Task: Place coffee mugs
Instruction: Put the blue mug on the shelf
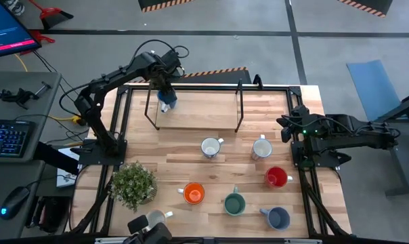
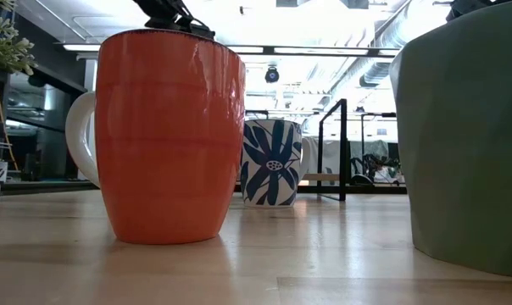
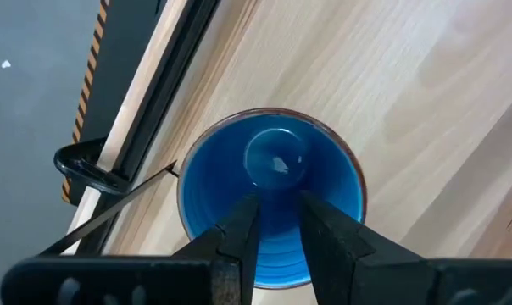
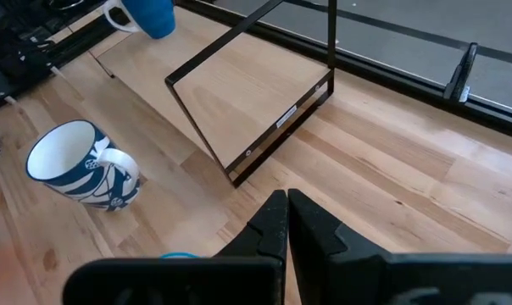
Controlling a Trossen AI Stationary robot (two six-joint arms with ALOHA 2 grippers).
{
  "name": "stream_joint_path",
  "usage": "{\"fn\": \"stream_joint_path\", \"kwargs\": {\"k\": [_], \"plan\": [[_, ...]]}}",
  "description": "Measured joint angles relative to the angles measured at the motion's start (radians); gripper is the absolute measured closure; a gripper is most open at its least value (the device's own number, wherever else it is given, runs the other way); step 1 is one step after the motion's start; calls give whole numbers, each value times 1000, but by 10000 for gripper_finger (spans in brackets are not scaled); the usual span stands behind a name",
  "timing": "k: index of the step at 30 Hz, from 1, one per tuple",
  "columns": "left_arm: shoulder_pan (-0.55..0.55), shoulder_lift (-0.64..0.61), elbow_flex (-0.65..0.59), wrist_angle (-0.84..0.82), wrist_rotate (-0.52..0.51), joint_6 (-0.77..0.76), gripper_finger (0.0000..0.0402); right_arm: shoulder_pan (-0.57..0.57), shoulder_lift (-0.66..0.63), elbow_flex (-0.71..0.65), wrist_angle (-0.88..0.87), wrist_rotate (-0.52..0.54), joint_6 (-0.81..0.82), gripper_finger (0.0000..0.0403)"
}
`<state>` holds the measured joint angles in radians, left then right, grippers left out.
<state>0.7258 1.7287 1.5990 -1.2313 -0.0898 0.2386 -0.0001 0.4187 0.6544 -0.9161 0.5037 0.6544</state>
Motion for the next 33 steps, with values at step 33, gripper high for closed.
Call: {"fn": "stream_joint_path", "kwargs": {"k": [33], "plan": [[27,110,0,-1,-186,-26,328,0,0,0,0,-35,-1,402]]}}
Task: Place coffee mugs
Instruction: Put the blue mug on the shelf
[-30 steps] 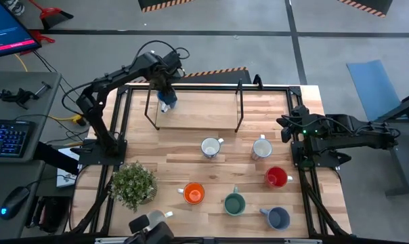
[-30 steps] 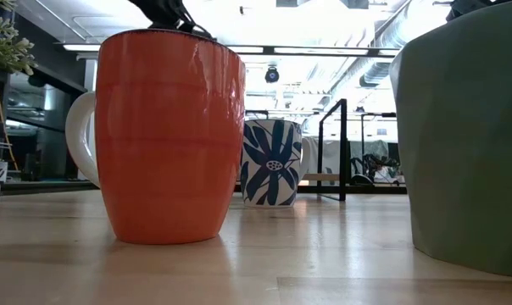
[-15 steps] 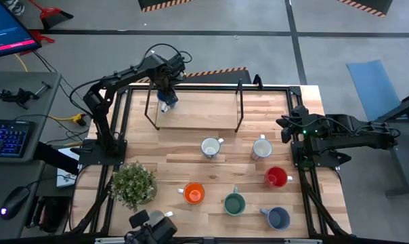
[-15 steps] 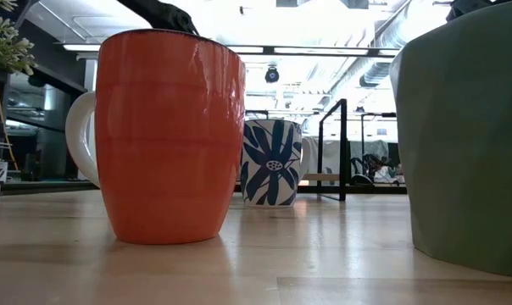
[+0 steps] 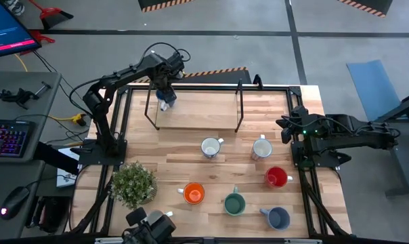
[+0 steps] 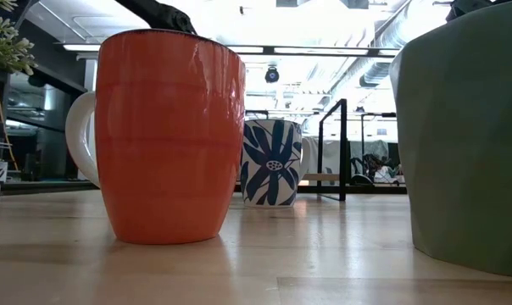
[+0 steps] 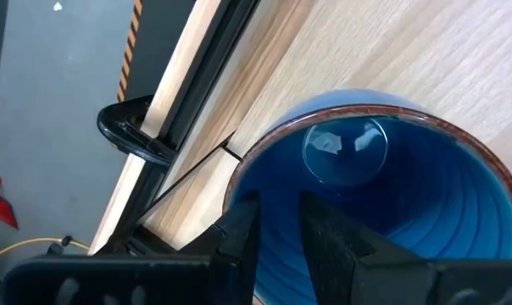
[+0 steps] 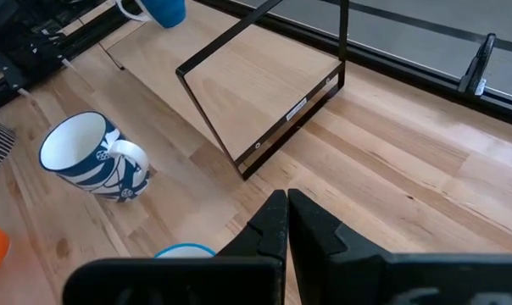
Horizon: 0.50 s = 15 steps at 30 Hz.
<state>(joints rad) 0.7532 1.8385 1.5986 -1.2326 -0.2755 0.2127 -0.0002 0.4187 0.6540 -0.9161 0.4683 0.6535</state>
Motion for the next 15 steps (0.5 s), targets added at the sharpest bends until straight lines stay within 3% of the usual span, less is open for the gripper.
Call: {"fn": "stream_joint_path", "kwargs": {"k": [15], "plan": [[0,-4,0,5,-19,7,328,0,0,0,0,-8,-4,402]]}}
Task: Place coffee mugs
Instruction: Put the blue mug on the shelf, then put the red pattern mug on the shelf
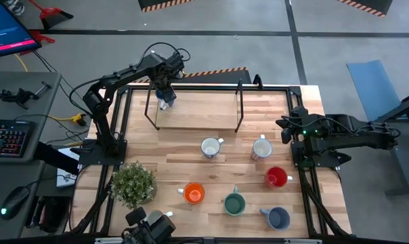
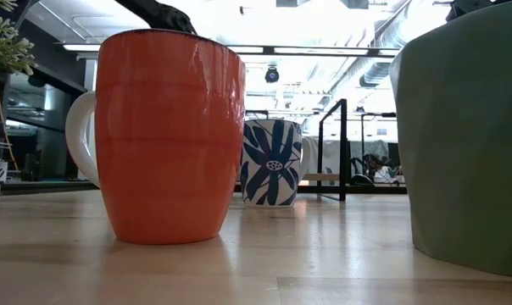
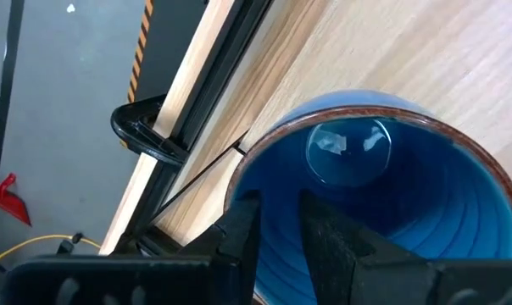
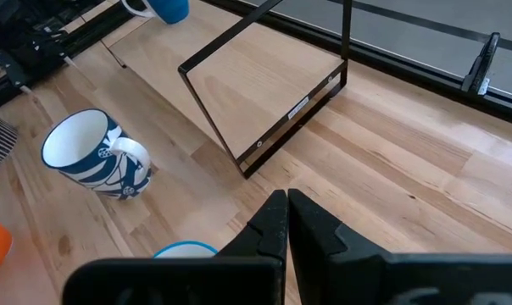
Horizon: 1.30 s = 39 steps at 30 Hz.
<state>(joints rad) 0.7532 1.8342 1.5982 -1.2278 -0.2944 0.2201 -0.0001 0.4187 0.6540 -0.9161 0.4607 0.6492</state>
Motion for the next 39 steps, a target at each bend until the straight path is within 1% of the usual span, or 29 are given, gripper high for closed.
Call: {"fn": "stream_joint_path", "kwargs": {"k": [3,6,9,11,13,16,17,19,21,23,26,28,31,33,36,39], "plan": [[-2,-25,0,-8,31,9,328,0,0,0,-1,0,-2,402],[-8,-69,0,-11,34,2,328,0,0,0,-2,0,-2,402],[-18,-134,0,-13,43,-5,328,0,0,0,-4,0,-2,402],[-31,-187,0,-20,80,-24,328,0,0,0,-4,0,-3,402],[-55,-247,0,-22,180,-51,328,0,0,0,-3,0,-16,402],[-111,-334,0,-22,401,-126,328,0,0,0,10,0,-29,402],[-140,-359,0,-22,459,-147,328,0,0,0,13,0,-29,402],[-210,-401,0,-23,544,-177,328,0,0,0,25,-6,-41,402],[-301,-432,0,-29,578,-192,328,0,3,0,69,-38,-85,402],[-395,-451,0,-41,567,-200,328,0,12,-1,173,-94,-154,402],[-529,-465,0,-56,544,-245,328,0,46,-1,407,-213,-303,402],[-608,-467,0,-65,537,-286,328,0,81,0,550,-265,-414,402],[-719,-469,-22,-51,492,-366,328,0,141,0,635,-260,-536,402],[-790,-470,-62,-53,427,-426,328,-8,184,12,588,-255,-574,402],[-885,-497,-169,-51,334,-515,328,-42,264,87,421,-255,-546,402],[-950,-556,-286,-3,315,-633,328,-91,347,227,238,-256,-514,402]]}}
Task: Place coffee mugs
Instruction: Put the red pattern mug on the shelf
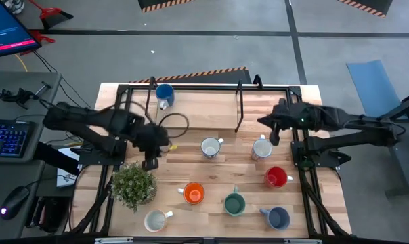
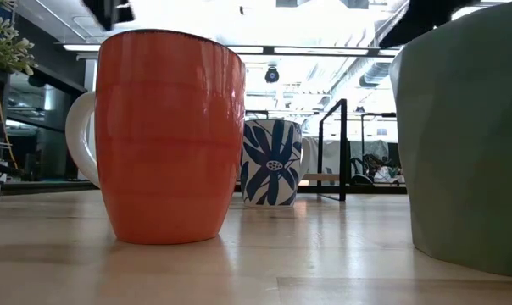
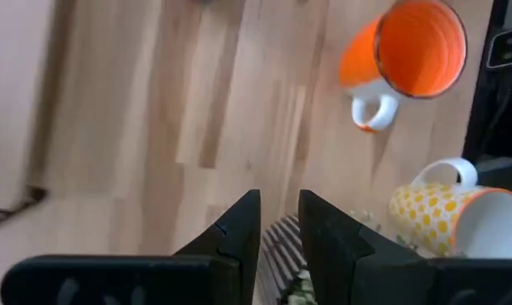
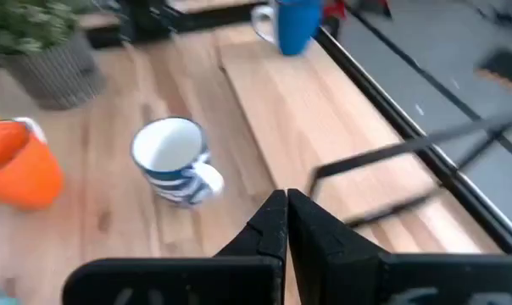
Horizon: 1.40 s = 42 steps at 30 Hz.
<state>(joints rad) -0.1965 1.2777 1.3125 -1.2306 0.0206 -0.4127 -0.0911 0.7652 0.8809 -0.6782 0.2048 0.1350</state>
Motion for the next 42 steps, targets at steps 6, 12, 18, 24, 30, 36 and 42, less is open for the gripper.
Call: {"fn": "stream_joint_path", "kwargs": {"k": [6,12,18,24,30,36,42], "plan": [[-50,-206,-262,285,-165,-73,328,-120,186,299,-386,-80,-18,402],[-2,-344,-466,469,-249,-71,328,-144,314,411,-613,-153,-124,402],[36,-358,-542,569,-251,-81,328,-144,367,413,-627,-157,-142,402],[59,-320,-549,590,-257,-73,328,-144,410,413,-662,-224,-113,402],[60,-286,-549,594,-270,-38,328,-136,473,348,-728,-196,-34,391],[60,-277,-549,591,-270,-38,328,-120,480,171,-608,-242,-9,314],[60,-277,-549,584,-270,-28,328,-117,479,101,-510,-274,44,256]]}}
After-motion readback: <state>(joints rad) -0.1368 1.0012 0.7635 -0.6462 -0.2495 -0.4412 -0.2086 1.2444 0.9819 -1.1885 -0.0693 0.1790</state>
